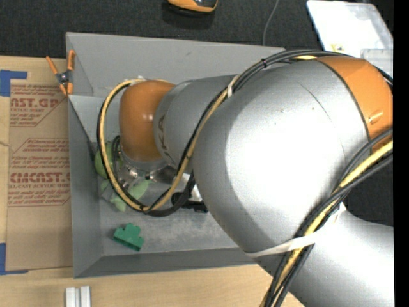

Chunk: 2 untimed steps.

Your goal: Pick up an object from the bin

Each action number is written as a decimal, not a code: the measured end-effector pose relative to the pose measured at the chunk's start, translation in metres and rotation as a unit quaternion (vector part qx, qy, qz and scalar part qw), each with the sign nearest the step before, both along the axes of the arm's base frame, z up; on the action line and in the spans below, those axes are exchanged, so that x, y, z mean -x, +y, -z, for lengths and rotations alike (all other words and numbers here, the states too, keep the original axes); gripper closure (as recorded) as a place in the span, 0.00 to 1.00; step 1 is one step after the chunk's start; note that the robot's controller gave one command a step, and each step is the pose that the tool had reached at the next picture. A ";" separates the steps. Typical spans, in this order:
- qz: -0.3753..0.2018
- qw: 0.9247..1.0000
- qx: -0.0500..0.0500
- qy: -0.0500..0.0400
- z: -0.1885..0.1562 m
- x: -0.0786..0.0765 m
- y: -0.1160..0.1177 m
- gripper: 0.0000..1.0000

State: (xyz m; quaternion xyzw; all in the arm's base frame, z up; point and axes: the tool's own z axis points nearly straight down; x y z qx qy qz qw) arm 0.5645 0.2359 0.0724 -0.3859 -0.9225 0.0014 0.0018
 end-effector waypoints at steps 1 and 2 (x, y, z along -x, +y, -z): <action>0.000 1.000 0.000 0.000 0.000 0.000 0.000 1.00; -0.020 1.000 0.001 0.003 -0.060 -0.007 -0.008 1.00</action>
Offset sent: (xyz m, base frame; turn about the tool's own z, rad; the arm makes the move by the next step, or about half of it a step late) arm 0.0098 -0.0098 0.0699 -0.0415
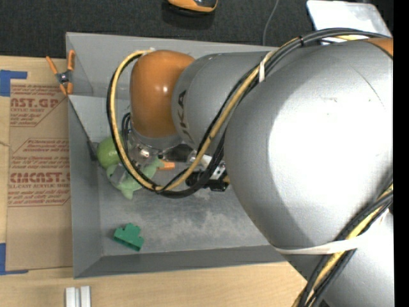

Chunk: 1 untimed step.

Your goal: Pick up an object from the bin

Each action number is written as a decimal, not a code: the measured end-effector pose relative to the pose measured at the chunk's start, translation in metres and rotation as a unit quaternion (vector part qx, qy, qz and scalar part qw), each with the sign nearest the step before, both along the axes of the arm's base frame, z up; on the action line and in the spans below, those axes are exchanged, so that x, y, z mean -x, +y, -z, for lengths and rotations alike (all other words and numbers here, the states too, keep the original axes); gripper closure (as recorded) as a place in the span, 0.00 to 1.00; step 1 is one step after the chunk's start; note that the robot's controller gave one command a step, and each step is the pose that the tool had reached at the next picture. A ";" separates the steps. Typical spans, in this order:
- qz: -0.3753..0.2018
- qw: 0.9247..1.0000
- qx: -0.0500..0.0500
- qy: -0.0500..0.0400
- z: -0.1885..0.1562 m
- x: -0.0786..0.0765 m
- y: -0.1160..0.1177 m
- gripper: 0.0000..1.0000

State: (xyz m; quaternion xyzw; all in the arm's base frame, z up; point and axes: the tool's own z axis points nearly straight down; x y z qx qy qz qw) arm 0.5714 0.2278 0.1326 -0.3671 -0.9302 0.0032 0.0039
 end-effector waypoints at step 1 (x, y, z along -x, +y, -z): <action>0.021 1.000 0.001 0.000 -0.025 -0.001 -0.007 1.00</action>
Offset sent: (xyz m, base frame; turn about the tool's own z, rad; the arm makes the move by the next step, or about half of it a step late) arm 0.0111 -0.0042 0.0211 0.0663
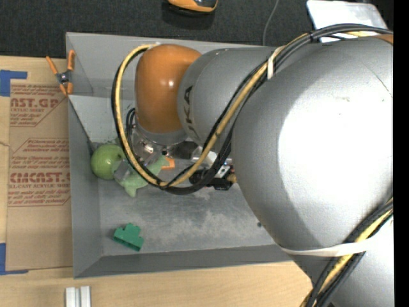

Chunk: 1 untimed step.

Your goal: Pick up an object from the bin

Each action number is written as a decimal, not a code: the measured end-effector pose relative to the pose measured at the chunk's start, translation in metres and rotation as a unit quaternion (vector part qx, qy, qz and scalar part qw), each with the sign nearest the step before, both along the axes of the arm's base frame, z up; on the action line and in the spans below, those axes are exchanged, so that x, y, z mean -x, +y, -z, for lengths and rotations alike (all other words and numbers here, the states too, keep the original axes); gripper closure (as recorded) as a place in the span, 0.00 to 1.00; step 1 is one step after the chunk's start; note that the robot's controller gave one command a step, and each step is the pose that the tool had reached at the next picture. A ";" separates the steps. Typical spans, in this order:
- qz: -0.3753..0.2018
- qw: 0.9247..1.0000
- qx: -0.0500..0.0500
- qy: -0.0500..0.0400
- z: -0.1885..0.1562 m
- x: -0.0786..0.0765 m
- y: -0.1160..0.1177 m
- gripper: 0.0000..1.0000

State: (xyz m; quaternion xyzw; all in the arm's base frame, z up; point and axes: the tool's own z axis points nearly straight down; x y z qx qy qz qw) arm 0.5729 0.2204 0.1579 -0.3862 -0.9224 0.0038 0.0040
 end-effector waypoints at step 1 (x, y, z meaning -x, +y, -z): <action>0.007 1.000 0.000 -0.001 0.004 -0.006 0.003 1.00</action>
Offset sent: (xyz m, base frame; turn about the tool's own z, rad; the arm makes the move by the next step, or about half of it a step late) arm 0.0064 0.0038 0.0226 -0.0549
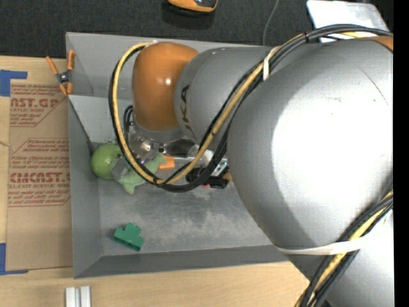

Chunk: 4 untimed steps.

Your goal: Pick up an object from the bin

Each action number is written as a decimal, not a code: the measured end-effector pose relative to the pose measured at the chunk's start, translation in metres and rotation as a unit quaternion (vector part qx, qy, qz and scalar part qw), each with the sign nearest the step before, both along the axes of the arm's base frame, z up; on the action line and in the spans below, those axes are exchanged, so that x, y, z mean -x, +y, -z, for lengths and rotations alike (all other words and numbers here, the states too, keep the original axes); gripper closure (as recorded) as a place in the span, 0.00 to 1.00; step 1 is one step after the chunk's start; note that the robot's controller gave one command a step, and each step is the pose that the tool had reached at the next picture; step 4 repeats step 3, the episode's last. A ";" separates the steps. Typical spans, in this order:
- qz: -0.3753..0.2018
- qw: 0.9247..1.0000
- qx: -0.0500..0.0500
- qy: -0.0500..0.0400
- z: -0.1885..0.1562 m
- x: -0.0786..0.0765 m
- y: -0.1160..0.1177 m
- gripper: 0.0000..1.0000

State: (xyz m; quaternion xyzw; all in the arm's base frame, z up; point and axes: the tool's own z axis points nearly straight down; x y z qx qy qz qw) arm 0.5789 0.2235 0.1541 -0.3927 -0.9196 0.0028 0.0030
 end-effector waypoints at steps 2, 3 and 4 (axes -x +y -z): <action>-0.028 1.000 0.001 0.001 -0.015 -0.005 -0.007 1.00; -0.031 1.000 0.001 0.001 -0.071 -0.003 -0.006 1.00; -0.031 1.000 0.001 0.001 -0.071 -0.003 -0.006 1.00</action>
Offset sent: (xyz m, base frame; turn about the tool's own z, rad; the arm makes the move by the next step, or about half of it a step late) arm 0.0074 -0.0099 0.0103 -0.0506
